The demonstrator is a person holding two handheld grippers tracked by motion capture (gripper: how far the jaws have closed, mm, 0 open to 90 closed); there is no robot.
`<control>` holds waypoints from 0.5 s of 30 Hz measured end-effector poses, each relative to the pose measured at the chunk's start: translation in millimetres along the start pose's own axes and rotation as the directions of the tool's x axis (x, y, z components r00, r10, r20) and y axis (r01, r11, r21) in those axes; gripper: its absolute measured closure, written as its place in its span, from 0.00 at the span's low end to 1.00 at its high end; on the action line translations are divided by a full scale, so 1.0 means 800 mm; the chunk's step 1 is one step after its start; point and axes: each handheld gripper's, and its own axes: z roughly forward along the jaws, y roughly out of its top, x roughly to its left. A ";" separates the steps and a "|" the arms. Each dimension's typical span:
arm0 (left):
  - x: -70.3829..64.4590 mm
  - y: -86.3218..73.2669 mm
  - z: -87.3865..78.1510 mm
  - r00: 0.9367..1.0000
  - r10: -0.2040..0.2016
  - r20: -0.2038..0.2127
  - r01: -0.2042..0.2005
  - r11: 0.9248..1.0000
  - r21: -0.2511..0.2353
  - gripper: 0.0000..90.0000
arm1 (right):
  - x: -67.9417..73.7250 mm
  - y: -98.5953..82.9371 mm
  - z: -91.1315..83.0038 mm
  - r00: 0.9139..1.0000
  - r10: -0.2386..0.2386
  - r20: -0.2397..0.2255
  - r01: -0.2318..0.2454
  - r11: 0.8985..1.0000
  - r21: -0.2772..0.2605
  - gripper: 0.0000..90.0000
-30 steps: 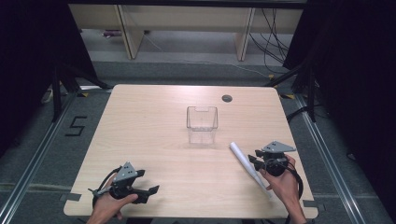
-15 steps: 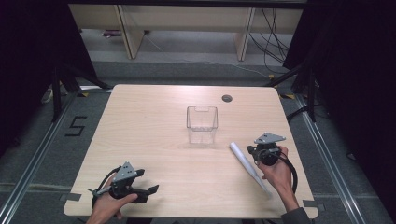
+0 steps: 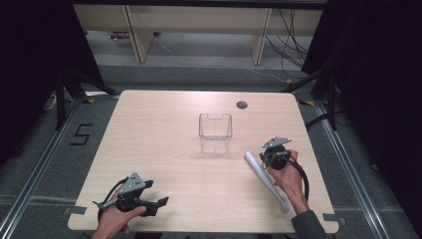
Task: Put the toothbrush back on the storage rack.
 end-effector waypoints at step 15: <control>0.000 0.000 0.001 1.000 0.003 0.002 -0.003 1.000 -0.002 0.17 | 0.011 0.016 0.021 0.999 -0.033 -0.015 0.034 0.997 0.066 1.00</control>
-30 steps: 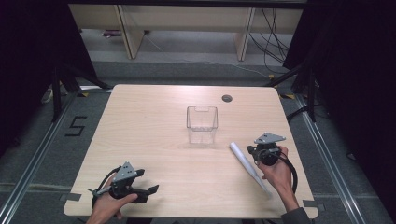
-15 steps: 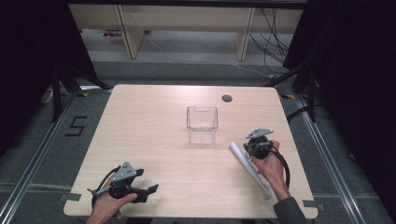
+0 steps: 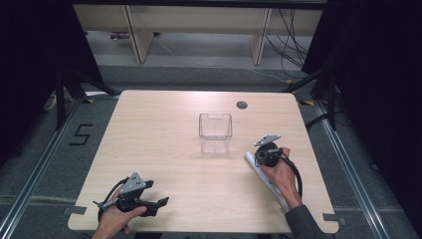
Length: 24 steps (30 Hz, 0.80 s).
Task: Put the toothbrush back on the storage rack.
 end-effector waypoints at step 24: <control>-0.001 0.001 -0.002 1.000 0.010 0.011 -0.010 1.000 0.007 0.17 | 0.062 0.014 0.001 0.987 -0.129 -0.092 0.134 0.990 0.051 1.00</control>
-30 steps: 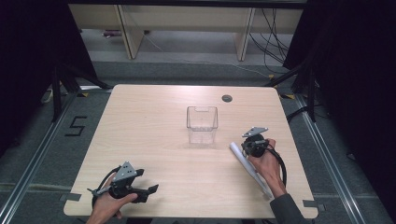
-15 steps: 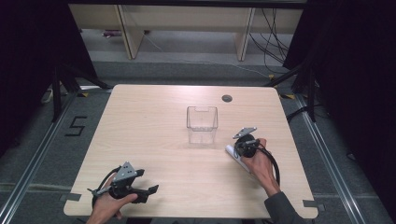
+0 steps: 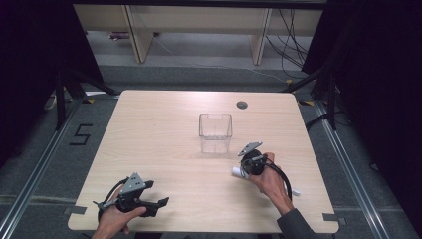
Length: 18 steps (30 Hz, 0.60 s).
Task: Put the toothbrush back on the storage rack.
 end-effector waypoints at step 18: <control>-0.001 0.000 0.000 1.000 -0.004 0.002 0.004 1.000 -0.002 0.17 | 0.044 -0.013 -0.014 0.996 -0.078 -0.037 0.080 0.996 0.034 0.98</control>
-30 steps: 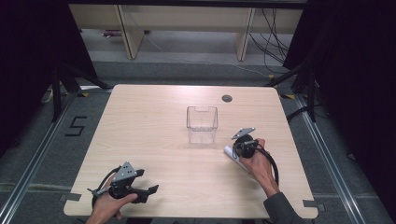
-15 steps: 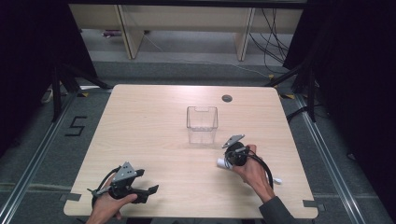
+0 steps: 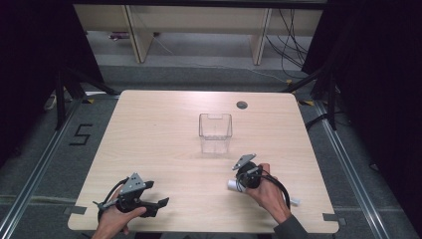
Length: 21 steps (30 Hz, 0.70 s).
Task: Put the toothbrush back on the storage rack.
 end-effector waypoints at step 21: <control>-0.001 0.000 0.000 1.000 -0.006 0.011 0.006 1.000 -0.009 0.17 | 0.037 -0.018 -0.014 0.997 -0.071 -0.036 0.072 0.997 0.017 0.95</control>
